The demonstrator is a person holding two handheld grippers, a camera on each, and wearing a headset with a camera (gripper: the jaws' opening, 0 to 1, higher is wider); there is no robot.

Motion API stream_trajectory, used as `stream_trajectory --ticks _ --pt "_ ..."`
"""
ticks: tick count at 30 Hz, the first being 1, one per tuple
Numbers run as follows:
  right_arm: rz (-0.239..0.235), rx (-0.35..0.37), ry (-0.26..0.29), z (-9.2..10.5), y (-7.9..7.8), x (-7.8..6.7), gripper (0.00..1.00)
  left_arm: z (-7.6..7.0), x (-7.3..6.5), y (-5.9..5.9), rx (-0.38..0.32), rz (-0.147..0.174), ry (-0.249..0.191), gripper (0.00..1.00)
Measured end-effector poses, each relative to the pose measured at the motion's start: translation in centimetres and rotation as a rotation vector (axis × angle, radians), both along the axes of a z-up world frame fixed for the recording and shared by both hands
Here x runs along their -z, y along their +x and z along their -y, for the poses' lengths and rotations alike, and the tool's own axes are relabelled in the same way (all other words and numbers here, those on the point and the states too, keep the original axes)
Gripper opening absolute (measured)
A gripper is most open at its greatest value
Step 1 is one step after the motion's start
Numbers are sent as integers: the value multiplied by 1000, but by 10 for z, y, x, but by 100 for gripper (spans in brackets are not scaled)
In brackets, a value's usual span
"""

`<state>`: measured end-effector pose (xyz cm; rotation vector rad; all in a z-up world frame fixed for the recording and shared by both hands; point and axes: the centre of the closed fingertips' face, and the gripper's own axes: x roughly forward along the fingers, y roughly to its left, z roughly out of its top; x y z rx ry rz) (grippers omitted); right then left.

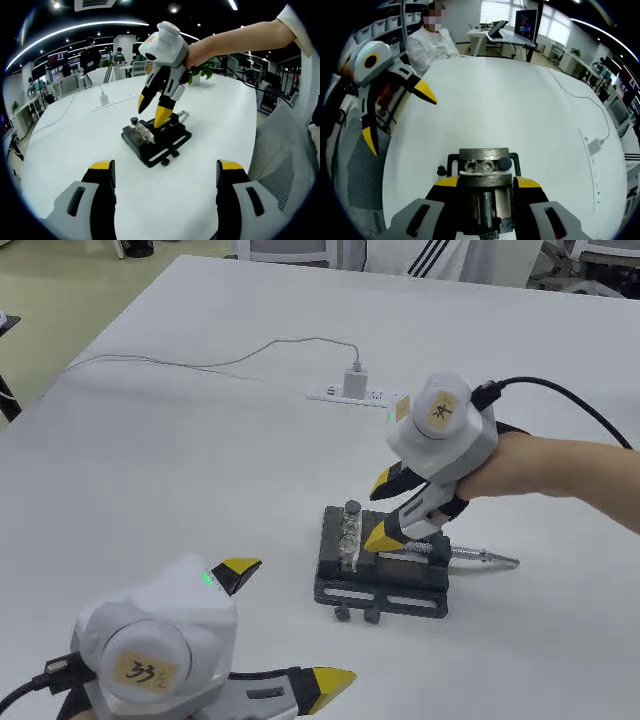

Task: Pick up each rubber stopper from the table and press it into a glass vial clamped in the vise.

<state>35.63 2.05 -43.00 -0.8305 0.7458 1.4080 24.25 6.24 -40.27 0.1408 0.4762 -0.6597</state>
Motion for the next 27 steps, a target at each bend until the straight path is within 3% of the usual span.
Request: stream_trajectory --ticks 11,14,27 --pt "-9 107 150 11 -16 -11 36 -9 3 2 -3 0 19 80" --pt "-50 141 198 13 -26 -12 36 -11 3 2 -7 0 21 80" --pt "-80 190 247 31 -66 7 34 -19 7 -1 -12 -9 35 80"
